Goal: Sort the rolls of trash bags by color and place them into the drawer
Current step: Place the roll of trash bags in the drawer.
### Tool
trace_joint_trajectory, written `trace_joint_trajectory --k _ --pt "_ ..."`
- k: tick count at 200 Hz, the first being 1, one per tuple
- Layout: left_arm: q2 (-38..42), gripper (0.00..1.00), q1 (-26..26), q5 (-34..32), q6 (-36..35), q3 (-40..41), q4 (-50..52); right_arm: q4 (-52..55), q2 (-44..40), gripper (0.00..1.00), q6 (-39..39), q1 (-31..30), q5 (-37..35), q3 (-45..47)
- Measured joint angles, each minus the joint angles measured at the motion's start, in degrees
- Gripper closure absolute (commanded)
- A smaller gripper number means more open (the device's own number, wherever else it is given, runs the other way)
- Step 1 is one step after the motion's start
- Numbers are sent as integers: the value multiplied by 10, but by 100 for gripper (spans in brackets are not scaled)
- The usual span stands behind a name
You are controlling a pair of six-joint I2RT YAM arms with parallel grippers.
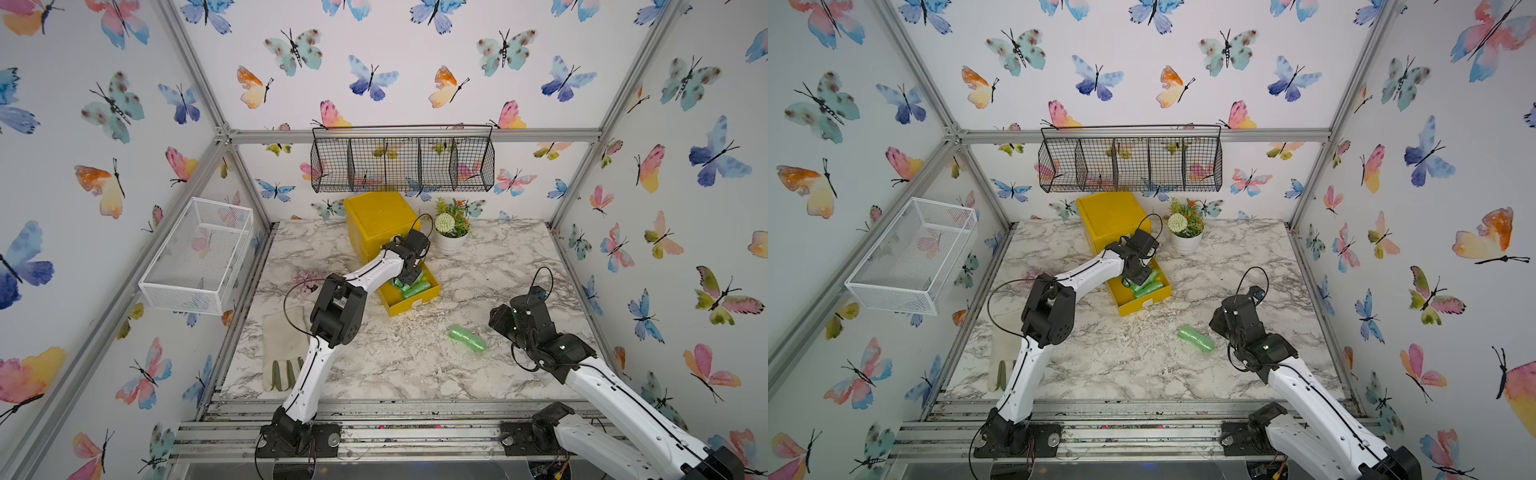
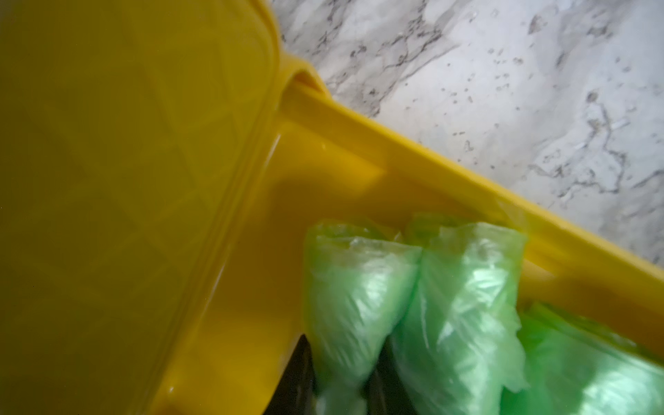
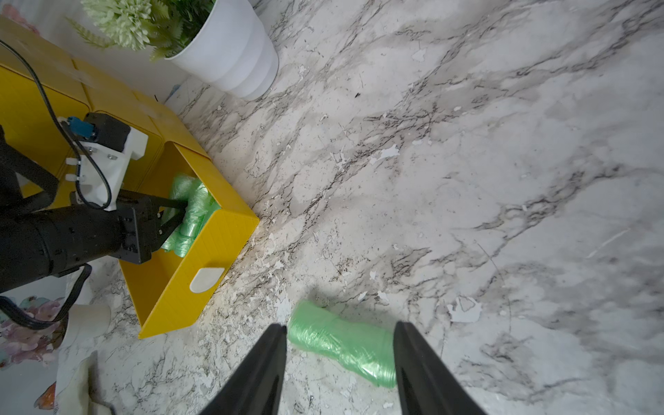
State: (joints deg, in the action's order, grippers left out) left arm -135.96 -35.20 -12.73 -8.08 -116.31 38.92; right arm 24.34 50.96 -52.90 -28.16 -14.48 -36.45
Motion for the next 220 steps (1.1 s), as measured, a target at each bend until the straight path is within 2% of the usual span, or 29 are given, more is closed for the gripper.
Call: trace_joint_trajectory --k 103,168,220 --pt "0 75 0 6 0 -2 0 0 3 47 -2 0 11 0" --pt "0 62 0 8 -5 -12 -1 0 1 47 -6 0 15 0" --pt "10 61 -1 10 -5 -12 0 0 1 47 -7 0 23 0"
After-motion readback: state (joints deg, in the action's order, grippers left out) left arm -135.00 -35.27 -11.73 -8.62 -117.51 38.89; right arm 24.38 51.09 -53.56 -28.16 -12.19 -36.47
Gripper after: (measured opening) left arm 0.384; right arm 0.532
